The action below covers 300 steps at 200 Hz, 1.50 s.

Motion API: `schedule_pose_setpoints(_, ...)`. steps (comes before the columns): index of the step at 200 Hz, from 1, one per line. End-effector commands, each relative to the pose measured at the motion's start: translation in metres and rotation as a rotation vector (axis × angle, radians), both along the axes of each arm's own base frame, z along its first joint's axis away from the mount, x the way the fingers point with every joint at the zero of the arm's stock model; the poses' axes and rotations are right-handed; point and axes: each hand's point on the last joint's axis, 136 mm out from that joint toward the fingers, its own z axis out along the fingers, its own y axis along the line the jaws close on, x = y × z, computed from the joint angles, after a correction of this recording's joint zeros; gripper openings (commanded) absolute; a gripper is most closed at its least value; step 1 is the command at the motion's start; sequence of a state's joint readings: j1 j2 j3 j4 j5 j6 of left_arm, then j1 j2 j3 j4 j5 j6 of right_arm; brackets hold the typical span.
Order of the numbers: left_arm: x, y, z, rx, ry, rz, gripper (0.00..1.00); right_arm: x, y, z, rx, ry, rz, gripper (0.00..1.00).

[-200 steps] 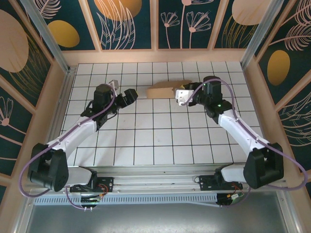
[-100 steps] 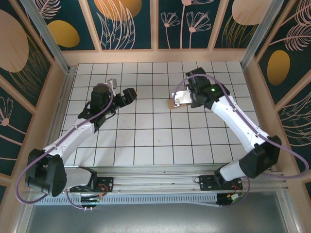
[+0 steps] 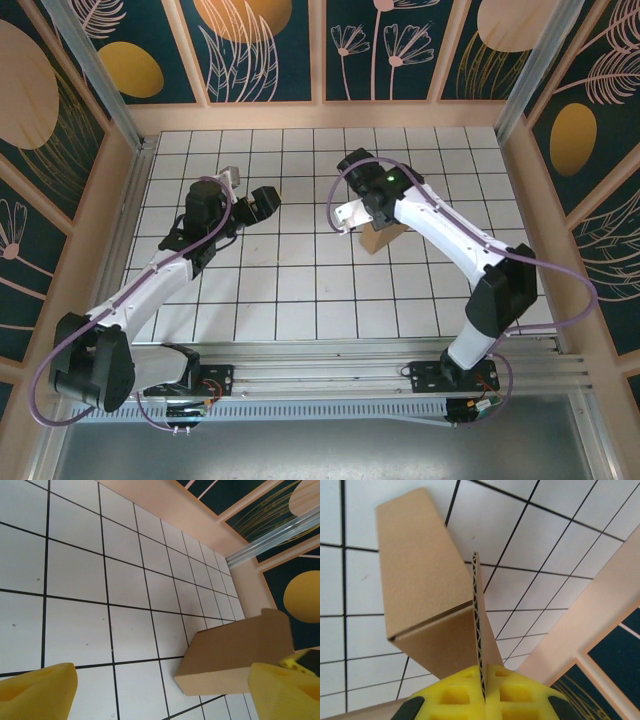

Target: Fold the paper box

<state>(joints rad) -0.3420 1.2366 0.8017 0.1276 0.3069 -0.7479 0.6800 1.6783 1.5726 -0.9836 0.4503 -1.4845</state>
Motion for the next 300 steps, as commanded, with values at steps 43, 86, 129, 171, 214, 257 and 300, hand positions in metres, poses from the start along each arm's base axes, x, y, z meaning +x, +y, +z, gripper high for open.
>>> schedule_pose_setpoints(43,-0.007,0.007,0.004,0.022,-0.049,0.01,0.88,0.027,0.041,-0.004,0.128,-0.032,0.009,0.27)
schedule_pose_setpoints(86,-0.016,-0.016,0.011,0.04,-0.149,-0.173,0.89,0.018,0.046,0.015,0.21,-0.028,0.0,0.36)
schedule_pose_setpoints(129,-0.033,-0.048,0.028,0.135,-0.308,-0.309,0.88,0.004,0.062,0.056,0.497,0.047,-0.004,0.46)
schedule_pose_setpoints(171,-0.051,-0.105,0.04,0.313,-0.5,-0.499,0.88,0.023,-0.004,0.092,0.753,0.026,-0.099,0.47)
schedule_pose_setpoints(214,-0.058,-0.135,0.047,0.461,-0.704,-0.616,0.88,0.029,-0.079,0.107,1.081,-0.007,-0.076,0.51)
schedule_pose_setpoints(257,-0.056,-0.151,0.027,0.548,-0.801,-0.723,0.88,0.054,-0.122,0.054,1.097,0.069,-0.185,0.52)
schedule_pose_setpoints(300,-0.042,-0.166,0.031,0.57,-0.837,-0.746,0.89,0.062,-0.143,0.046,1.232,0.179,-0.195,0.51)
